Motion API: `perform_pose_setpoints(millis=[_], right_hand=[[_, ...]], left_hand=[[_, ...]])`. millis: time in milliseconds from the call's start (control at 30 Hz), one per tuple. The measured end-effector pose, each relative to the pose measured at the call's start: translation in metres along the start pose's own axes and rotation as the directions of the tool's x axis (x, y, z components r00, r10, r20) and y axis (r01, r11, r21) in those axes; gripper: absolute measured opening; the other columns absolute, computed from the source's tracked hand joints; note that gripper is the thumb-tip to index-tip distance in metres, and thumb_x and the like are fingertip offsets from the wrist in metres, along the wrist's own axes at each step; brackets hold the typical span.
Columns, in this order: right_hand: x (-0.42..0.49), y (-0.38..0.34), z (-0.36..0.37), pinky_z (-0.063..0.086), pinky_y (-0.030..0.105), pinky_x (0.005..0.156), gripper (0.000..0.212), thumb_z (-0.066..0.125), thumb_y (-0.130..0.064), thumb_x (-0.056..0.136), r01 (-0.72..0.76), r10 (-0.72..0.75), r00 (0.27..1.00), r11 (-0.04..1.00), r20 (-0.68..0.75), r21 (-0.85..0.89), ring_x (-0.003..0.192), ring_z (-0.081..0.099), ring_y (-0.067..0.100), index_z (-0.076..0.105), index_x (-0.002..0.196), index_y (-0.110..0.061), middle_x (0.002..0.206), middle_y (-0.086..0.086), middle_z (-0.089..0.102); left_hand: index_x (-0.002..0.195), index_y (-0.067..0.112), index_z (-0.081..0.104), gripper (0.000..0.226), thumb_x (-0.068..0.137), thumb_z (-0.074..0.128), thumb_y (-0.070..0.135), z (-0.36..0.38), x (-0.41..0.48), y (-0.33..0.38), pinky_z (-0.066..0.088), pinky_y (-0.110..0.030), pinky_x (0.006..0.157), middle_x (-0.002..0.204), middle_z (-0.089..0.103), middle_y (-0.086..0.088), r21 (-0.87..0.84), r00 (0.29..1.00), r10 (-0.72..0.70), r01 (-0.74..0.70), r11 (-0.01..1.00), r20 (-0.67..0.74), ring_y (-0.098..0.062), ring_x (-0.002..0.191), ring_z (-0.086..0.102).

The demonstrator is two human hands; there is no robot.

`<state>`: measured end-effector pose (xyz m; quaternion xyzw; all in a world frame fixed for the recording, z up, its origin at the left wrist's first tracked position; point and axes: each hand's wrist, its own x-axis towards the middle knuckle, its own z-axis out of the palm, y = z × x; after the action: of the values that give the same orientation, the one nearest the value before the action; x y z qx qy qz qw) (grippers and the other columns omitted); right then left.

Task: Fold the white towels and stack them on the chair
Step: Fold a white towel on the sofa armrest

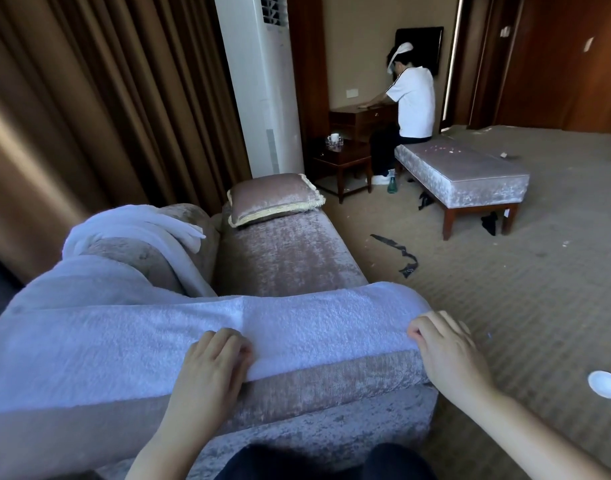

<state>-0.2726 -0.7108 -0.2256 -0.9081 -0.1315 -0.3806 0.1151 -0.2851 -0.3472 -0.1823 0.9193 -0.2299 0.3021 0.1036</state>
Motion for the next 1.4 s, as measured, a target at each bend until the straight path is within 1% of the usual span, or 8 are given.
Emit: perform_pose_setpoints(millis=[300,567,733,900,1000,1133,1333,1400], right_hand=[[0.011,-0.010,0.003,0.039,0.026,0.078,0.040,0.037,-0.042,0.099,0.056,-0.056,0.998,0.995,-0.001,0.077,0.088,0.055,0.014,0.066,0.092,-0.016,0.092,-0.006,0.061],[0.047,-0.016,0.010,0.035,0.028,0.070,0.037,0.041,-0.032,0.098,0.055,-0.047,0.994,0.994,-0.094,0.091,0.072,0.053,0.019,0.062,0.074,-0.014,0.075,-0.004,0.057],[0.131,-0.034,0.040,0.041,0.037,0.066,0.030,0.042,-0.025,0.095,0.076,-0.062,0.987,0.993,-0.150,0.087,0.072,0.054,0.023,0.063,0.078,-0.014,0.076,-0.001,0.059],[0.190,-0.047,0.094,0.040,0.034,0.068,0.029,0.039,-0.024,0.091,0.014,-0.010,0.994,0.999,-0.106,0.044,0.073,0.057,0.023,0.063,0.076,-0.015,0.075,-0.002,0.060],[0.190,-0.043,0.117,0.036,0.032,0.070,0.026,0.039,-0.022,0.088,-0.016,0.017,0.999,0.999,-0.043,0.044,0.071,0.056,0.023,0.061,0.075,-0.016,0.075,-0.002,0.059],[0.191,-0.031,0.126,0.032,0.030,0.071,0.023,0.041,-0.020,0.086,-0.024,0.031,0.997,0.995,-0.068,0.100,0.072,0.053,0.022,0.059,0.074,-0.014,0.074,-0.001,0.057],[0.189,-0.034,0.129,0.029,0.030,0.070,0.023,0.040,-0.021,0.086,0.004,0.004,0.999,0.989,-0.049,0.146,0.072,0.054,0.024,0.058,0.074,-0.013,0.075,0.000,0.057],[0.188,-0.034,0.129,0.029,0.029,0.070,0.023,0.039,-0.020,0.086,0.007,0.001,0.998,0.989,-0.055,0.144,0.072,0.053,0.024,0.058,0.074,-0.014,0.075,0.000,0.057]], left_hand=[[0.077,0.007,0.057,0.030,0.087,0.042,0.030,-0.027,-0.018,-0.059,0.030,-0.035,0.058,0.073,0.052,-0.005,0.205,0.962,-0.236,0.260,0.944,-0.135,-0.029,0.065,0.043],[0.066,0.009,0.051,0.032,0.088,0.041,0.030,-0.040,-0.004,-0.069,0.030,-0.032,0.054,0.054,0.048,-0.003,0.274,0.980,-0.197,0.192,0.942,-0.009,-0.031,0.047,0.050],[0.080,0.012,0.062,0.016,0.090,0.057,0.024,-0.017,0.100,-0.064,0.044,-0.038,0.059,0.073,0.060,-0.003,0.391,0.997,-0.081,0.067,0.918,0.017,-0.028,0.067,0.058],[0.071,0.014,0.063,0.032,0.054,0.090,0.015,0.056,0.187,-0.069,0.041,-0.032,0.053,0.068,0.059,-0.002,0.477,0.973,0.028,-0.137,0.868,0.230,-0.026,0.063,0.057],[0.074,0.014,0.068,0.036,0.048,0.091,0.018,0.096,0.193,-0.081,0.041,-0.030,0.055,0.070,0.060,-0.001,0.426,0.889,0.064,-0.279,0.860,0.453,-0.023,0.066,0.059],[0.102,0.023,0.065,0.016,0.094,0.053,0.031,0.129,0.183,-0.102,0.032,-0.031,0.083,0.109,0.062,0.006,0.267,0.784,-0.042,-0.160,0.950,0.619,-0.018,0.111,0.053],[0.101,0.019,0.067,0.030,0.100,0.042,0.035,0.134,0.175,-0.090,0.039,-0.033,0.088,0.106,0.067,-0.003,0.197,0.683,-0.061,-0.124,0.972,0.728,-0.024,0.104,0.059],[0.103,0.014,0.067,0.034,0.099,0.042,0.036,0.134,0.173,-0.089,0.044,-0.034,0.084,0.109,0.066,-0.007,0.222,0.595,-0.134,-0.077,0.972,0.792,-0.026,0.102,0.060]])
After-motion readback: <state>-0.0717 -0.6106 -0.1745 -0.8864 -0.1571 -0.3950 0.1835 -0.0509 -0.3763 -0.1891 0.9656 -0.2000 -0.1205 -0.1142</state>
